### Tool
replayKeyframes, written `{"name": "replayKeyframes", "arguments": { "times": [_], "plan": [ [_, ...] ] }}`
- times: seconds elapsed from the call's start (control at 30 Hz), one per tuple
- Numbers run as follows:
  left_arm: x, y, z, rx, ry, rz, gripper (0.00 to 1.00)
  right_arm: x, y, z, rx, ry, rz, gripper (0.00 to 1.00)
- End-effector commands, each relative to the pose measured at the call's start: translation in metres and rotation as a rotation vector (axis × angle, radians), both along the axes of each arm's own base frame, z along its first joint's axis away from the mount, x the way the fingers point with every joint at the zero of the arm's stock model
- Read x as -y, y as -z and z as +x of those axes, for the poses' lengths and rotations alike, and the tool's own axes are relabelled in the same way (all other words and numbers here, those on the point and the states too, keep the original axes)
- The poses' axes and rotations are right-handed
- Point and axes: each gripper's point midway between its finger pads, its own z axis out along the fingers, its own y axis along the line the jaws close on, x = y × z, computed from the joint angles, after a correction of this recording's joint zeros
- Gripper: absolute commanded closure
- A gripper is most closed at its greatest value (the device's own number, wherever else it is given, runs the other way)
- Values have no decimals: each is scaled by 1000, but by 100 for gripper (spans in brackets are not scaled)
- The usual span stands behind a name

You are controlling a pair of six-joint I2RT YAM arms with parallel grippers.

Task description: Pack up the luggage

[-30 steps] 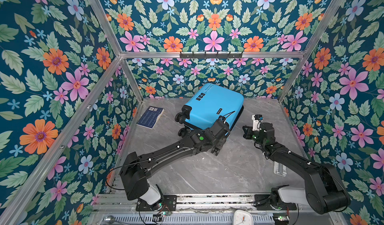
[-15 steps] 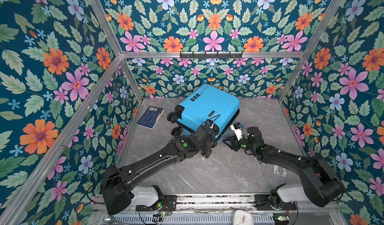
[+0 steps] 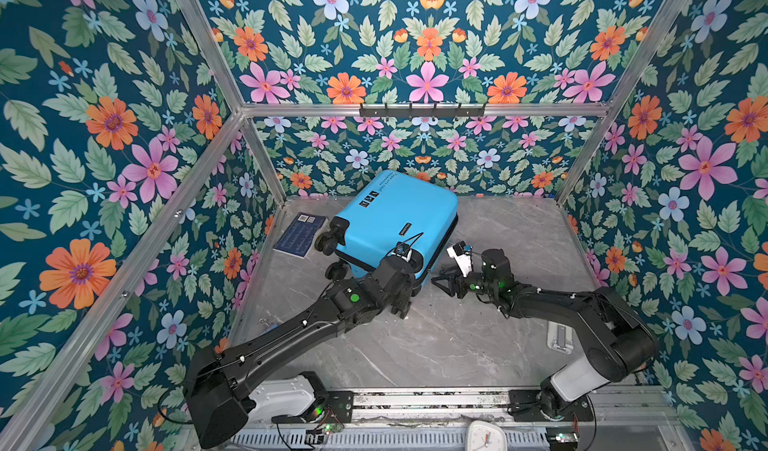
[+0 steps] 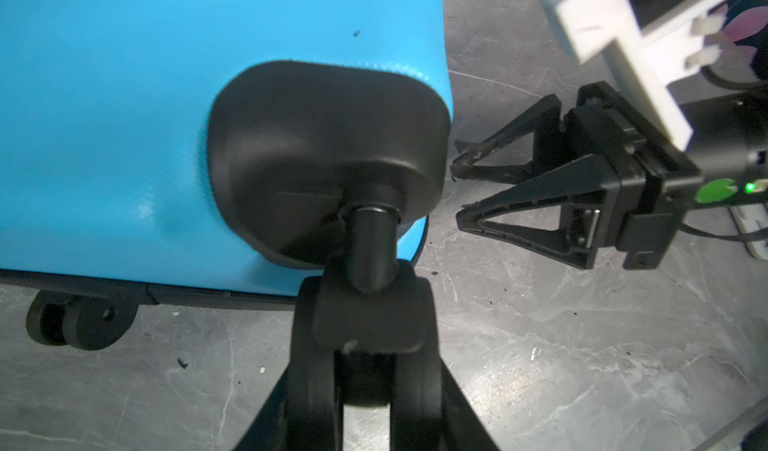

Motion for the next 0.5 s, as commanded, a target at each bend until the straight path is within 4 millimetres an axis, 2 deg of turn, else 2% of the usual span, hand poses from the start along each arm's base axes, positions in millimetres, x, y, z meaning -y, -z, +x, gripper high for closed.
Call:
{"name": "replayKeyframes", "arguments": {
  "times": [0.0, 0.03, 0.07, 0.17, 0.47],
  "plan": [
    [-8, -7, 9, 42, -74, -15, 100, -9, -9, 6, 51, -35, 27, 40],
    [-9, -6, 9, 40, -77, -17, 100, -10, -13, 9, 65, -36, 31, 40],
    [-8, -6, 8, 37, -76, -19, 100, -11, 0, 11, 40, -38, 17, 40],
    [-9, -4, 8, 31, -79, -18, 100, -16, 4, 15, 36, -60, 19, 39],
    [-10, -1, 7, 21, -84, -13, 100, -30, -4, 14, 34, -147, 91, 45]
  ]
}}
